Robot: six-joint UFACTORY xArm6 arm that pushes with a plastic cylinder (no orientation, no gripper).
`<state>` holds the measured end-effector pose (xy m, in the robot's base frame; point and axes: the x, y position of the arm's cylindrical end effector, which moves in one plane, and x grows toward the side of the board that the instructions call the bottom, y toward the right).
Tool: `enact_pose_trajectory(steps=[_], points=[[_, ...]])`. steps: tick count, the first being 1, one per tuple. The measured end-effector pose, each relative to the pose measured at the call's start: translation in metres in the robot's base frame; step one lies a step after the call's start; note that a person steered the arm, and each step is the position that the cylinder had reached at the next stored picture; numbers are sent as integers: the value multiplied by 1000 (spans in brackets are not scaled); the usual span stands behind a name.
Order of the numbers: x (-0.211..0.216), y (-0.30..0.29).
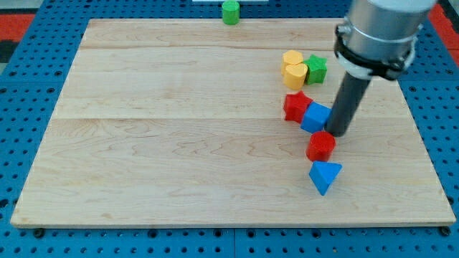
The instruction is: Move the blue cube along with the red star into the bottom side of the yellow heart
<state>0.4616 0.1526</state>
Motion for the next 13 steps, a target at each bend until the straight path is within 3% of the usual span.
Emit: enact_pose_trajectory(steps=[3, 4, 5, 6, 9, 11, 13], points=[[-57, -31], [-41, -12], [-22, -29], [8, -94], [-9, -227], [-76, -182], [-70, -123]])
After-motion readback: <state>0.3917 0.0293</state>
